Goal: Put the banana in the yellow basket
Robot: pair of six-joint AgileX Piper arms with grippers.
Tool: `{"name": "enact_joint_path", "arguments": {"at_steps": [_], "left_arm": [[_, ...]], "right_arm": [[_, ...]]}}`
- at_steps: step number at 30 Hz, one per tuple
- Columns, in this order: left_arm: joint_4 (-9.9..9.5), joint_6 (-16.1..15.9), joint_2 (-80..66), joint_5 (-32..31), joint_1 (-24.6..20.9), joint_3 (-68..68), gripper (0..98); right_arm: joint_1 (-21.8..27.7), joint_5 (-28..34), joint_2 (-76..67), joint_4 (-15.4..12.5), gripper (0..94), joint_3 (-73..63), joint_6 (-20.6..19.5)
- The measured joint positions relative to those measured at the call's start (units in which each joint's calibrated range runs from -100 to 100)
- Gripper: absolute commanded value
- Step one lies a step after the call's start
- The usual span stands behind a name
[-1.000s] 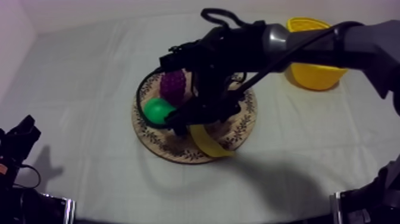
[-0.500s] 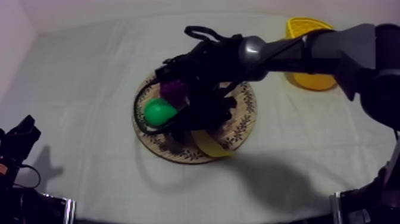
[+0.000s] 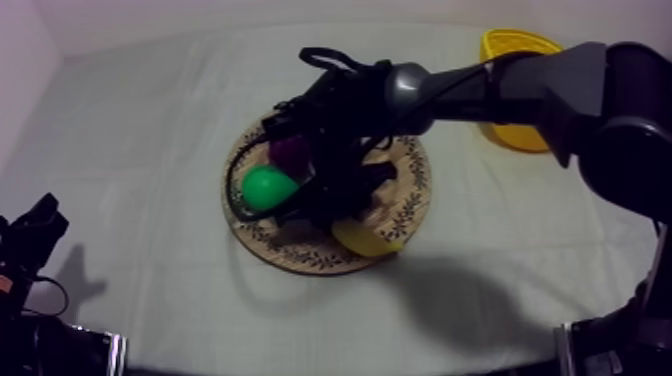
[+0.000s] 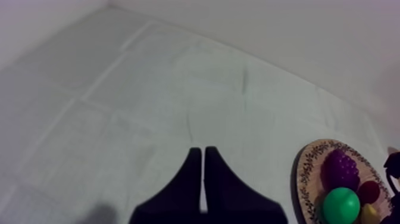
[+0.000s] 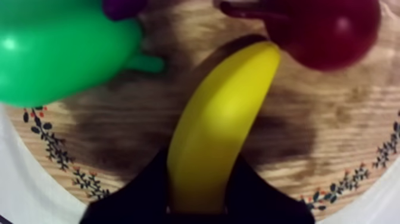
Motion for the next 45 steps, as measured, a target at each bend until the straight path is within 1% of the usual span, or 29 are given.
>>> {"name": "enact_joint_path", "arguments": {"at_steps": [6,13,17,20,24,29,32,38,45], "left_arm": [[0.0,0.0,0.0,0.0,0.0,0.0,0.1],[0.0,0.0,0.0,0.0,0.0,0.0,0.1],[0.0,0.0,0.0,0.0,0.0,0.0,0.1],[0.0,0.0,0.0,0.0,0.0,0.0,0.1],[0.0,0.0,0.0,0.0,0.0,0.0,0.1],[0.0,0.0,0.0,0.0,0.0,0.0,0.1],[0.0,0.0,0.0,0.0,0.0,0.0,0.1],[0.0,0.0,0.0,0.0,0.0,0.0,0.1],[0.0,0.0,0.0,0.0,0.0,0.0,0.1]], "right_arm": [[0.0,0.5,-5.4,1.8,15.0,4.0,-1.5],[0.0,3.4,-16.2,4.6,16.0,7.9,-2.1],[1.5,5.3,-23.5,7.5,16.1,7.9,-2.1],[3.1,6.1,-28.6,9.5,16.3,6.6,-1.4],[6.7,5.5,-34.4,12.3,16.8,4.2,-0.1],[12.1,2.6,-36.3,14.7,17.0,0.1,1.8],[15.9,1.0,-35.0,15.6,16.9,-2.2,2.7],[22.7,-1.7,-31.7,17.3,16.6,-5.6,3.0],[29.1,-4.6,-27.7,19.1,16.7,-7.9,3.2]]}}
